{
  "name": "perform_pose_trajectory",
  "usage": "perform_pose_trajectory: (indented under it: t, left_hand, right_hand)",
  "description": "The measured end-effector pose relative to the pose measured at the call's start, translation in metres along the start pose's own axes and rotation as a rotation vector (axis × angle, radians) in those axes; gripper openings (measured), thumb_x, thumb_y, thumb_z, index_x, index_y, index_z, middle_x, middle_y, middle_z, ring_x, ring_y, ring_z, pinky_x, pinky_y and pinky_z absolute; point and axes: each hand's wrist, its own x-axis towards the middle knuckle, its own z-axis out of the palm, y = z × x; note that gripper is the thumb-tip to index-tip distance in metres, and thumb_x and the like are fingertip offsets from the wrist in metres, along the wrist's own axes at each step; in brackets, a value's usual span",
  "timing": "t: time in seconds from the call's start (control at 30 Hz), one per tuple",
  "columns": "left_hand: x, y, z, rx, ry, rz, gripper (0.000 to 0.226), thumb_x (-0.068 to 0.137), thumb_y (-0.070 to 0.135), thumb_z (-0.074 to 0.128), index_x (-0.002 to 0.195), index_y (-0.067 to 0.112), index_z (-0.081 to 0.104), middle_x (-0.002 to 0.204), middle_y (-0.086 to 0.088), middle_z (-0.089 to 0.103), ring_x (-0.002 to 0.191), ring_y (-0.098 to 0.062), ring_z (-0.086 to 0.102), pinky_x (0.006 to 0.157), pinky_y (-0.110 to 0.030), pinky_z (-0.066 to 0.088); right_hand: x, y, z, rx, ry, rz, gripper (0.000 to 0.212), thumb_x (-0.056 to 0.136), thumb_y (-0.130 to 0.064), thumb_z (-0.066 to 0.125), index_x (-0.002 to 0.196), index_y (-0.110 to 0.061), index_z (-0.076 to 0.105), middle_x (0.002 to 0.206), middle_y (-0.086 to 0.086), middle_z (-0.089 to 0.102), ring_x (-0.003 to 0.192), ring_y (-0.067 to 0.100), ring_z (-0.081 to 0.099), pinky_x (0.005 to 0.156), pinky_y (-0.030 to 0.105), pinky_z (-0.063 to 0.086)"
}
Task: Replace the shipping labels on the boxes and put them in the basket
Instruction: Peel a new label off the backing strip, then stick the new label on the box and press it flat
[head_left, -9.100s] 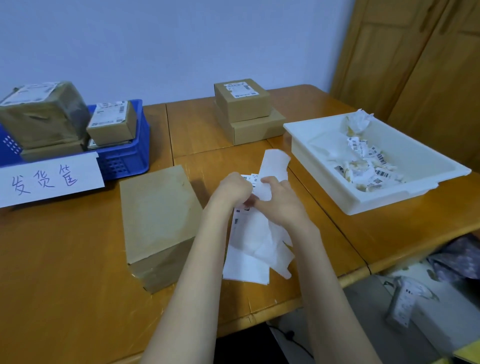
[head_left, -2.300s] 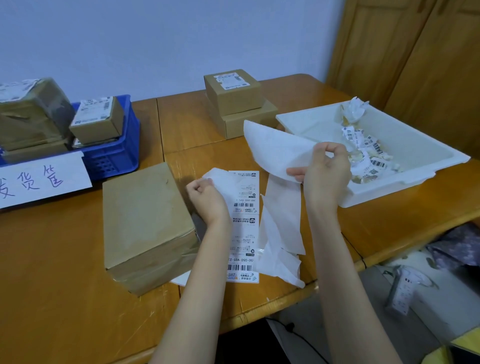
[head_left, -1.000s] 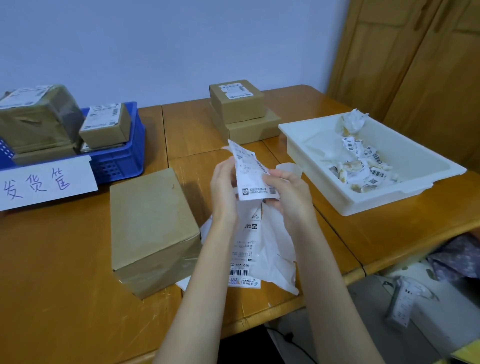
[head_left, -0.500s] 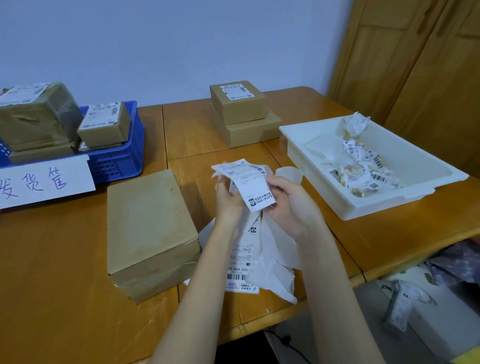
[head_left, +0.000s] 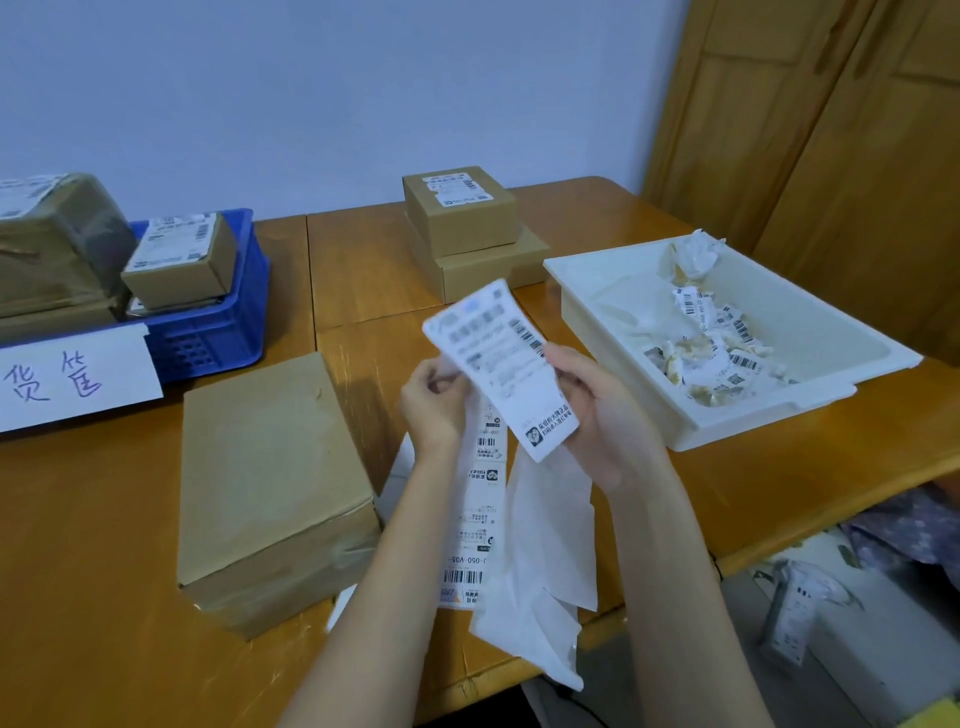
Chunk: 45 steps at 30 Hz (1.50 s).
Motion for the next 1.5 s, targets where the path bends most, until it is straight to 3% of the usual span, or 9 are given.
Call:
perform_pose_trajectory:
  t: [0.07, 0.17, 0.3, 0.43, 0.53, 0.83, 1.13, 1.33, 1.5]
  left_hand:
    - [0.0, -0.001, 0.003, 0.04, -0.045, 0.043, 0.06, 0.088, 0.0, 0.068, 0.143, 0.016, 0.049, 0.134, -0.004, 0.06, 0.114, -0.013, 0.058, 0.086, -0.02, 0.044]
    - [-0.009, 0.007, 0.002, 0.074, 0.02, 0.153, 0.096, 0.086, -0.003, 0.068, 0.158, 0.029, 0.014, 0.161, 0.008, 0.03, 0.142, -0.011, 0.036, 0.094, -0.018, 0.034]
    - [-0.026, 0.039, 0.0, -0.057, 0.277, 0.143, 0.052, 0.088, -0.01, 0.046, 0.135, 0.011, 0.038, 0.123, -0.004, 0.049, 0.112, -0.029, 0.055, 0.076, -0.024, 0.036]
    - [-0.042, 0.072, -0.007, -0.332, -0.004, 0.039, 0.009, 0.096, 0.016, 0.051, 0.087, 0.017, 0.055, 0.08, 0.003, 0.056, 0.066, -0.014, 0.047, 0.061, -0.028, 0.037]
    - [-0.057, 0.101, -0.014, -0.328, -0.222, 0.001, 0.03, 0.097, 0.037, 0.054, 0.084, 0.011, 0.063, 0.075, -0.001, 0.061, 0.053, -0.005, 0.047, 0.046, -0.014, 0.035]
    - [-0.062, 0.111, -0.048, -0.104, -0.177, 0.151, 0.018, 0.089, 0.016, 0.072, 0.075, 0.013, 0.06, 0.086, -0.021, 0.068, 0.074, -0.02, 0.061, 0.067, -0.032, 0.044]
    - [-0.063, 0.102, -0.132, 0.124, 0.036, 0.204, 0.017, 0.085, 0.025, 0.077, 0.079, 0.015, 0.065, 0.077, 0.002, 0.072, 0.076, -0.012, 0.07, 0.068, -0.03, 0.05]
    - [-0.057, 0.085, -0.186, 0.232, 0.157, 0.189, 0.021, 0.081, 0.03, 0.08, 0.083, 0.022, 0.06, 0.07, 0.009, 0.065, 0.08, -0.014, 0.067, 0.072, -0.031, 0.047]
    - [-0.054, 0.079, -0.206, 0.347, 0.222, 0.207, 0.038, 0.083, 0.029, 0.078, 0.102, 0.018, 0.048, 0.07, 0.01, 0.06, 0.079, -0.016, 0.06, 0.075, -0.036, 0.046]
  right_hand:
    - [0.003, 0.0, 0.001, 0.037, 0.052, -0.095, 0.02, 0.093, -0.018, 0.057, 0.09, 0.001, 0.061, 0.099, 0.019, 0.063, 0.084, 0.018, 0.067, 0.067, 0.024, 0.053]
    - [0.015, 0.004, 0.002, -0.048, 0.183, -0.189, 0.016, 0.099, -0.01, 0.046, 0.09, -0.012, 0.059, 0.077, -0.004, 0.074, 0.067, 0.005, 0.068, 0.056, 0.017, 0.051]
    - [0.013, 0.005, 0.003, -0.067, 0.23, -0.241, 0.008, 0.096, -0.013, 0.051, 0.089, -0.013, 0.055, 0.082, -0.004, 0.075, 0.068, 0.004, 0.068, 0.057, 0.018, 0.049]
    - [-0.003, -0.003, 0.007, -0.036, 0.182, -0.207, 0.01, 0.098, -0.011, 0.05, 0.096, -0.016, 0.058, 0.102, 0.001, 0.075, 0.088, 0.011, 0.068, 0.082, 0.033, 0.044]
    - [-0.008, -0.007, 0.014, -0.045, 0.225, -0.208, 0.008, 0.096, -0.012, 0.055, 0.093, -0.017, 0.061, 0.103, 0.009, 0.072, 0.094, 0.019, 0.063, 0.085, 0.037, 0.042]
    - [-0.018, -0.002, 0.043, -0.303, 0.361, -0.192, 0.008, 0.093, -0.015, 0.062, 0.088, -0.011, 0.066, 0.085, 0.005, 0.075, 0.077, 0.017, 0.066, 0.074, 0.032, 0.051]
    - [-0.027, 0.012, 0.108, -0.525, 0.309, -0.216, 0.015, 0.088, -0.014, 0.07, 0.078, -0.004, 0.064, 0.077, 0.006, 0.073, 0.062, 0.014, 0.068, 0.045, 0.019, 0.048]
    - [-0.021, 0.034, 0.151, -1.054, 0.292, -0.276, 0.02, 0.084, -0.023, 0.072, 0.066, -0.021, 0.062, 0.077, -0.007, 0.067, 0.077, 0.015, 0.066, 0.066, 0.034, 0.056]
    - [-0.014, 0.053, 0.17, -1.165, 0.278, -0.285, 0.02, 0.084, -0.028, 0.07, 0.067, -0.025, 0.059, 0.079, -0.007, 0.066, 0.086, 0.018, 0.062, 0.074, 0.034, 0.052]
